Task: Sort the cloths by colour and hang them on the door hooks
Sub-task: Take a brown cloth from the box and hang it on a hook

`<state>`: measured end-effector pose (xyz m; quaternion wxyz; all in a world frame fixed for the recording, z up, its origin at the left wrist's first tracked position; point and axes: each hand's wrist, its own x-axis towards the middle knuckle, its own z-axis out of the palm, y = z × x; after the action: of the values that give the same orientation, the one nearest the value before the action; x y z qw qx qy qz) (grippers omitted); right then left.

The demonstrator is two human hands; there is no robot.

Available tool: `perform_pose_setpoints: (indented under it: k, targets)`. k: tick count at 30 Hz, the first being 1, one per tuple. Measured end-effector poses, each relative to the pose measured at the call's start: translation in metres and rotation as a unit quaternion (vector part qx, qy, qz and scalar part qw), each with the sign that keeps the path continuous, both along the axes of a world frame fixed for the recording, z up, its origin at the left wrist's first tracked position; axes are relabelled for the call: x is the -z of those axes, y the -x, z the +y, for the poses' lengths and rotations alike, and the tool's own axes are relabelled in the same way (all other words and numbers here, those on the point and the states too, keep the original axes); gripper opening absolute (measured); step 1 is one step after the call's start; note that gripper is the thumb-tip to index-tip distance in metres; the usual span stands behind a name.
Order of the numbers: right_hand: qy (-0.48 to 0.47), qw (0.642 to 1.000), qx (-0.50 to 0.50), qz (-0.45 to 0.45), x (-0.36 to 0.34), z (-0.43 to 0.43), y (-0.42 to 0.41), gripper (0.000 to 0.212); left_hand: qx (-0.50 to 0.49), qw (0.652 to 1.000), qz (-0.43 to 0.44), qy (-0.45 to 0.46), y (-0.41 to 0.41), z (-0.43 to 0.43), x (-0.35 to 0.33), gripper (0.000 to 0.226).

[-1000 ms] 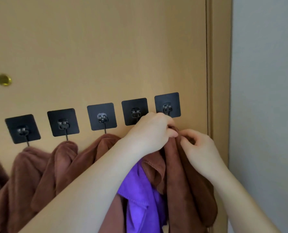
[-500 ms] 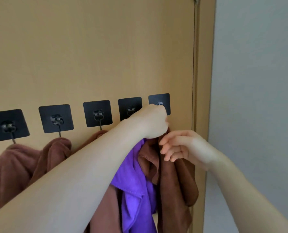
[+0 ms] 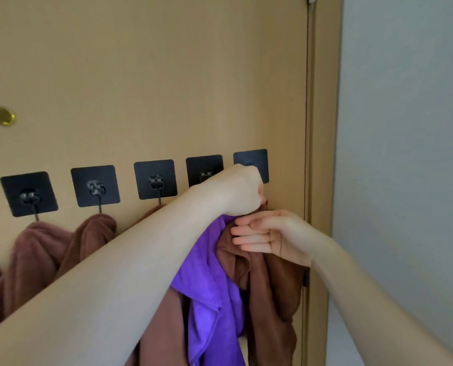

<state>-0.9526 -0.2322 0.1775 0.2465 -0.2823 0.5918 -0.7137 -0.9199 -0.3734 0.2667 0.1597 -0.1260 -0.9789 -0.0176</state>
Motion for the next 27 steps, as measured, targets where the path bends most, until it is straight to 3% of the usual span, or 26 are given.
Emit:
perform_pose_setpoints:
  k: [15,27]
  targets:
    - [-0.013,0.999,-0.002,-0.031,0.038,0.0,0.006,0.027,0.015,0.996,0.04,-0.075,-0.007,0.0,0.015,0.026]
    - [-0.023,0.999,0.011,-0.028,0.063,0.002,0.006,0.027,-0.02,0.996,0.069,-0.047,-0.007,0.003,0.026,0.027]
